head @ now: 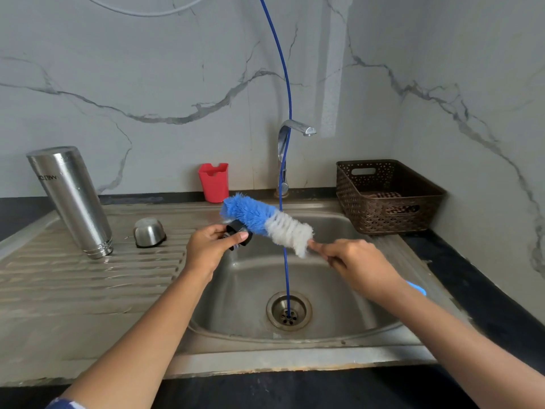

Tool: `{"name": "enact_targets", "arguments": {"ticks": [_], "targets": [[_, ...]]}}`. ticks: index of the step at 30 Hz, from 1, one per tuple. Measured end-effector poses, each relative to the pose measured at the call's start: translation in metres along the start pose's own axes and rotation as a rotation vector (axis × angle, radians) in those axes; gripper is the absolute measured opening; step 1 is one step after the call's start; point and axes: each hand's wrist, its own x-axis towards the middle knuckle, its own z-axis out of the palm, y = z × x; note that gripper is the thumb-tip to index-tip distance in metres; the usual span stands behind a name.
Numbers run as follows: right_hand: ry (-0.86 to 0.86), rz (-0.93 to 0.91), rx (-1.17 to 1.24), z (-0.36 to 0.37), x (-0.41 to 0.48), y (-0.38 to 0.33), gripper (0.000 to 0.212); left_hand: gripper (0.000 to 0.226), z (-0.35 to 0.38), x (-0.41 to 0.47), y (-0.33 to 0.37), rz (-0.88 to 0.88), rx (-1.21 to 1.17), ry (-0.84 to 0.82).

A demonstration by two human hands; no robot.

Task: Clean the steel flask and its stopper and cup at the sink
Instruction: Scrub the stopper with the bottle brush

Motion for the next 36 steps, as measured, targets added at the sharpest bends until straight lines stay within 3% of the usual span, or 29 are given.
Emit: {"name": "enact_targets", "arguments": {"ticks": [4,8,13,18,23,29,32,36], "targets": [[-0.095,-0.048,0.036,-0.006,-0.006,0.0,0.049,0.031,-0.012,0.003,-0.001,-0.022,-0.02,0.034],[-0.025,0.005,-0.016,-0.005,0.007,-0.001,0.047,0.027,0.002,-0.002,0.003,0.017,0.017,-0.028],[-0.148,-0.02,-0.007,-0.009,-0.003,-0.002,0.046,0.028,-0.009,0.003,-0.002,0.003,0.002,0.024],[-0.06,0.028,-0.034,-0.004,0.006,-0.006,0.042,0.029,0.002,-0.002,0.001,0.011,0.021,-0.016],[-0.145,0.034,-0.067,-0.01,-0.006,0.004,0.046,0.028,-0.009,0.001,-0.002,-0.017,0.013,0.031],[0.029,0.221,-0.134,-0.011,-0.004,-0.007,0.039,0.026,0.001,-0.004,0.002,0.029,0.028,-0.007],[0.154,0.222,0.004,-0.032,-0.007,-0.001,0.04,0.026,-0.002,-0.002,0.0,0.038,0.037,0.014],[0.034,0.091,0.025,-0.042,-0.024,-0.014,0.044,0.032,-0.007,0.001,0.0,0.026,0.027,0.048]]}}
